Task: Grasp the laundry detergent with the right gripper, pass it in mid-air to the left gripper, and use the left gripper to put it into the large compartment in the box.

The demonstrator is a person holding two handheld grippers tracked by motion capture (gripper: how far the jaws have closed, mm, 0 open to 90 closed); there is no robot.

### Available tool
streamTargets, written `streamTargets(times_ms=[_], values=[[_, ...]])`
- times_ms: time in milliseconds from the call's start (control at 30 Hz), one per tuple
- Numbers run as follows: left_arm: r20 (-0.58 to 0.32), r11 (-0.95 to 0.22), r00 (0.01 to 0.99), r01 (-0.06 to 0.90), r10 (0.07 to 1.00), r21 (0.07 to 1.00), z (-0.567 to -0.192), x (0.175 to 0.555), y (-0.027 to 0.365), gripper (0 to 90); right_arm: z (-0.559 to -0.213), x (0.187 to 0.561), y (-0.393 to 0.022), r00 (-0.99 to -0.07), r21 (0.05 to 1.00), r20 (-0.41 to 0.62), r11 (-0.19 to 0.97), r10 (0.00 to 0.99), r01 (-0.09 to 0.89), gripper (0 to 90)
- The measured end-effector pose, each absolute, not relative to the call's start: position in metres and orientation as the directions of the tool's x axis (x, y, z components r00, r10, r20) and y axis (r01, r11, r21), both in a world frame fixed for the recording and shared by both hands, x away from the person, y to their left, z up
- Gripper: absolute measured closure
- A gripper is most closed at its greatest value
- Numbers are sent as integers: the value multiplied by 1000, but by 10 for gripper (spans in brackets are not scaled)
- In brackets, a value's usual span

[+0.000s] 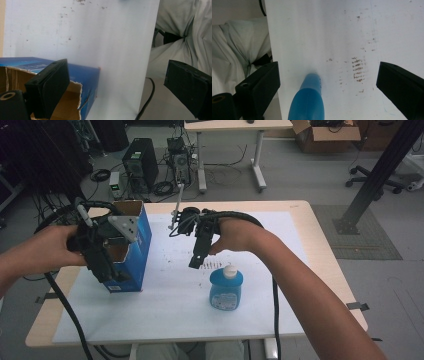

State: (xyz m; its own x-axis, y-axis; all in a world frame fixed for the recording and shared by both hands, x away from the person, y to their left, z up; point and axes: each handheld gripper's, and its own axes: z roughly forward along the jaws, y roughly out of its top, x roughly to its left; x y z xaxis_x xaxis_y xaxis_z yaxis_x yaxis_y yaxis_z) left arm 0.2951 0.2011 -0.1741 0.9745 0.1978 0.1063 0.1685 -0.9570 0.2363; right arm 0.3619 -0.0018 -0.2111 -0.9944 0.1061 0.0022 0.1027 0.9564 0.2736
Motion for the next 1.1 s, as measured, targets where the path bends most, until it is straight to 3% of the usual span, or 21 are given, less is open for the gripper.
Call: streamTargets(times_ms=[1100], values=[[117, -959, 972, 172, 202, 227, -175, 298, 200, 65, -187, 348, -35, -992, 295, 0, 948, 124, 119, 43]])
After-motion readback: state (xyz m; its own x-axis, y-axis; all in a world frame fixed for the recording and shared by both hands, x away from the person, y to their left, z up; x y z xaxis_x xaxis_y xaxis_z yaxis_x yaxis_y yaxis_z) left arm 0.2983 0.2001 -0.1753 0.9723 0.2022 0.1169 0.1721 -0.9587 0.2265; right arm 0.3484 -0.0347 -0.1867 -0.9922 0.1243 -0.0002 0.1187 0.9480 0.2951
